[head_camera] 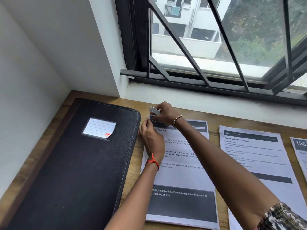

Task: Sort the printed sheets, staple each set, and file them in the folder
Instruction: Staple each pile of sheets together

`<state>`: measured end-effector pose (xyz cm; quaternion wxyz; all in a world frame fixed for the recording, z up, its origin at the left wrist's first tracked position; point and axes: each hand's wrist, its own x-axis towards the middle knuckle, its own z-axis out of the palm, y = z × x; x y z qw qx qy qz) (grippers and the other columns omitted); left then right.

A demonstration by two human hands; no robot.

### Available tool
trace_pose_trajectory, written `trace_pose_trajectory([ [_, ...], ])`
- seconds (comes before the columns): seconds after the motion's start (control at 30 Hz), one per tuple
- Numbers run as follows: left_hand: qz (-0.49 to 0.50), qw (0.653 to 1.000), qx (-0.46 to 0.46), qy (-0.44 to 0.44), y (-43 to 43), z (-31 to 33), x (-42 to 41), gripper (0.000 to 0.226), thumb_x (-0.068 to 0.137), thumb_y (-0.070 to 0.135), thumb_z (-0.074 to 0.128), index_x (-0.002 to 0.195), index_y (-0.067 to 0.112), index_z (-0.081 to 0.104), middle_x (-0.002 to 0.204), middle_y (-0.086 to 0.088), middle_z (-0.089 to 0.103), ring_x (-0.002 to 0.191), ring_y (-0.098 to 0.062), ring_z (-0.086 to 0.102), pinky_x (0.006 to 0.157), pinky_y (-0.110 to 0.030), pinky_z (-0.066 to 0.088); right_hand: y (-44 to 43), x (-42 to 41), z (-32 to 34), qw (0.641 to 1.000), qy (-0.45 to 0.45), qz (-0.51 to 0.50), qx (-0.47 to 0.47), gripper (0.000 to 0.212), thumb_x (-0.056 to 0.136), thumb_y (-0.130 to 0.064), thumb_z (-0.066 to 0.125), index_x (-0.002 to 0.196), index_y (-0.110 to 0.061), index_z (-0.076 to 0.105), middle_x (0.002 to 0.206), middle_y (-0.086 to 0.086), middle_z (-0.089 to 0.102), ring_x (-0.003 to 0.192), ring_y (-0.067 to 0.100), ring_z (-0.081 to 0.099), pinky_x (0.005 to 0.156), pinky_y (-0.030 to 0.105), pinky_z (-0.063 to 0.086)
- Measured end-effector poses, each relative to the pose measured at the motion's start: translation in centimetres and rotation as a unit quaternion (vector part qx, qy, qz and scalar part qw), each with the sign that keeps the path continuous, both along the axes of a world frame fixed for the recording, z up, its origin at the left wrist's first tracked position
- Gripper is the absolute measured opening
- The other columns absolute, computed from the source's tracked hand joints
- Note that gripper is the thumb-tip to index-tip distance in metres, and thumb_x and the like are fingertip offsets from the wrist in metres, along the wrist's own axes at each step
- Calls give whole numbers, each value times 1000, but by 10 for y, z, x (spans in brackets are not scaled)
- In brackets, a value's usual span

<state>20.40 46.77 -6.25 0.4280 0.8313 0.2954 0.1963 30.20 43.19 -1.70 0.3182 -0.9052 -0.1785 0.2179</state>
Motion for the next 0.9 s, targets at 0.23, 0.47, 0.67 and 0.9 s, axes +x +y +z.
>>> trace_pose_trajectory([
  [0.23,2,1000,-28,-3,6,4,0,48,84,-17,39,128,-4,51,133,-20,50,122,-30,50,101,-20,33,2,-2,-1,999,-19,17,21,16,79,-6,68,92,2,71,93,20,70,72,17,54,57,23,43],
  [0.47,-19,1000,-11,-21,5,0,-6,50,85,-14,45,132,1,48,136,-17,47,122,-29,49,103,-23,34,3,1,-6,999,-29,28,6,20,77,-9,70,95,1,71,96,19,70,76,18,55,71,34,49],
  [0.67,-38,998,29,-43,5,-4,-9,51,84,-16,44,131,3,49,131,-18,48,120,-28,47,104,-30,38,1,3,-3,999,5,-17,43,26,79,-12,71,100,4,69,91,15,68,72,18,56,62,29,48],
  [0.9,-38,996,11,-83,4,-8,-9,48,84,-18,48,129,-1,50,132,-18,48,120,-27,51,98,-33,47,-7,16,15,792,242,-297,476,31,97,-25,44,88,1,59,73,7,52,66,18,52,63,33,51],
])
